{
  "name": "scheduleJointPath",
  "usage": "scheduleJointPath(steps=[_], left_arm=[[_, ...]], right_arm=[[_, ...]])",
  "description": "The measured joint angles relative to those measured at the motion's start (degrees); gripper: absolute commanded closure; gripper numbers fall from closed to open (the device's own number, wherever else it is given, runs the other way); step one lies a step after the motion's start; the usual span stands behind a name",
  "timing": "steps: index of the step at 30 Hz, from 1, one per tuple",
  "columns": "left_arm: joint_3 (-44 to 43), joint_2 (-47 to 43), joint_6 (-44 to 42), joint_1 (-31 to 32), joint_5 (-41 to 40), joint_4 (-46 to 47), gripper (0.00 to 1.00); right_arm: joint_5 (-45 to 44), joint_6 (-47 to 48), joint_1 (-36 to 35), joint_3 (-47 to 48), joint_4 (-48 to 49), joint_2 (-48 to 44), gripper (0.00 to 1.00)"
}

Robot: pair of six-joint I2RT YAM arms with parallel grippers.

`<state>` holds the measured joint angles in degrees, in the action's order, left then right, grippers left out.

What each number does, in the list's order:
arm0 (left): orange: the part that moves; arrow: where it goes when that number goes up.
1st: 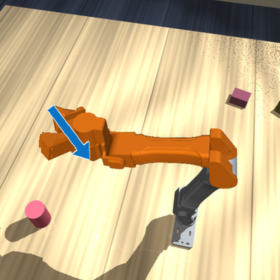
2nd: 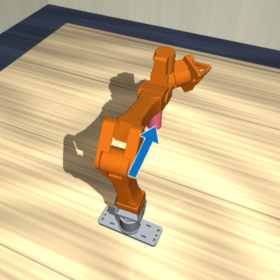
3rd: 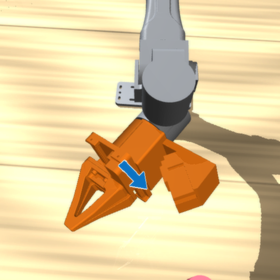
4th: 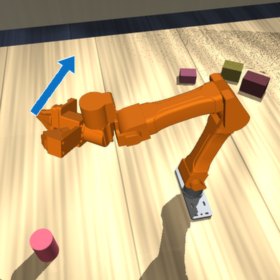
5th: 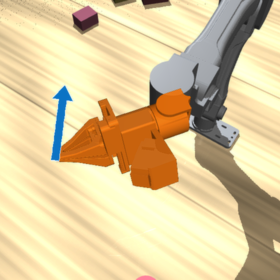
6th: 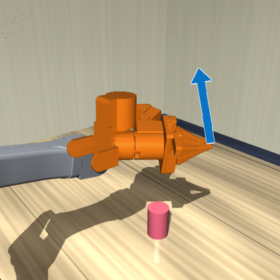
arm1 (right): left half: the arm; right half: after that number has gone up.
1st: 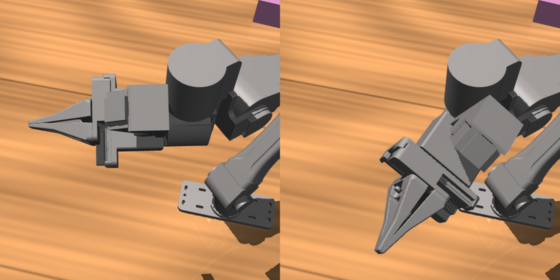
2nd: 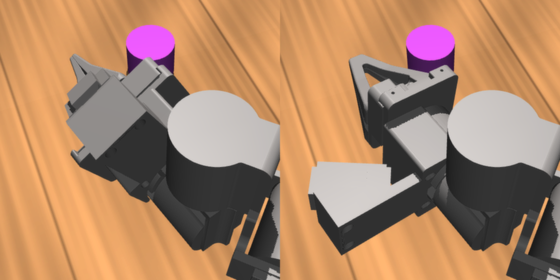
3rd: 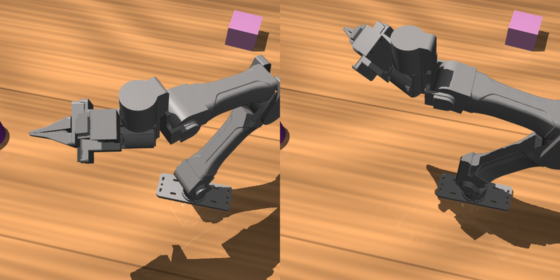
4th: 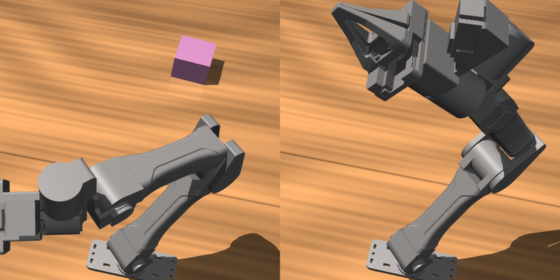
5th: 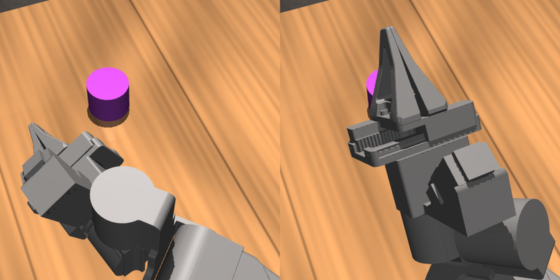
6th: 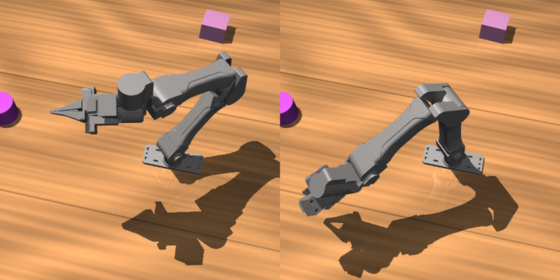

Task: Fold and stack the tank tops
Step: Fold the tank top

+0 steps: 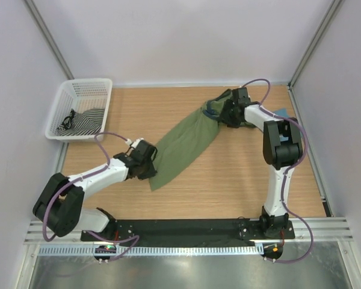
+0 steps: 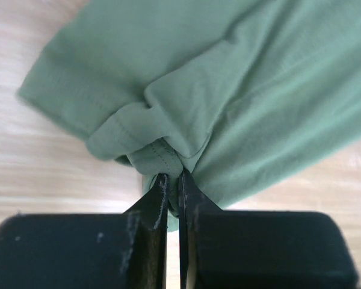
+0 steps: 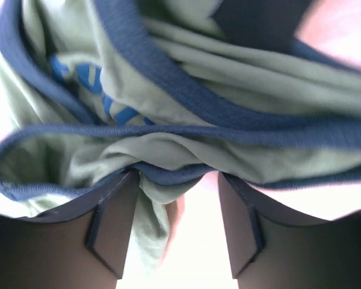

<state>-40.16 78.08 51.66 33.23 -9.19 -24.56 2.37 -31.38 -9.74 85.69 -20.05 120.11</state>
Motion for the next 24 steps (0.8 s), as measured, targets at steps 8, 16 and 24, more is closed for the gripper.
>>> scheduleJointPath(steps=[8, 16, 24], left_arm=[[3.5, -2.3, 8.1, 13.5, -2.1, -0.7, 1.0], [1.4, 2.1, 17.4, 29.0, -6.0, -0.3, 1.0], [-0.3, 4.5, 26.1, 36.7, -8.9, 0.3, 0.71]], right_arm=[[6.2, -3.1, 0.1, 13.7, 3.1, 9.9, 0.29], [16.8, -8.7, 1.0, 24.5, 6.7, 19.3, 0.43], [21.0, -11.1, 1.0, 37.6, 6.3, 27.6, 0.35]])
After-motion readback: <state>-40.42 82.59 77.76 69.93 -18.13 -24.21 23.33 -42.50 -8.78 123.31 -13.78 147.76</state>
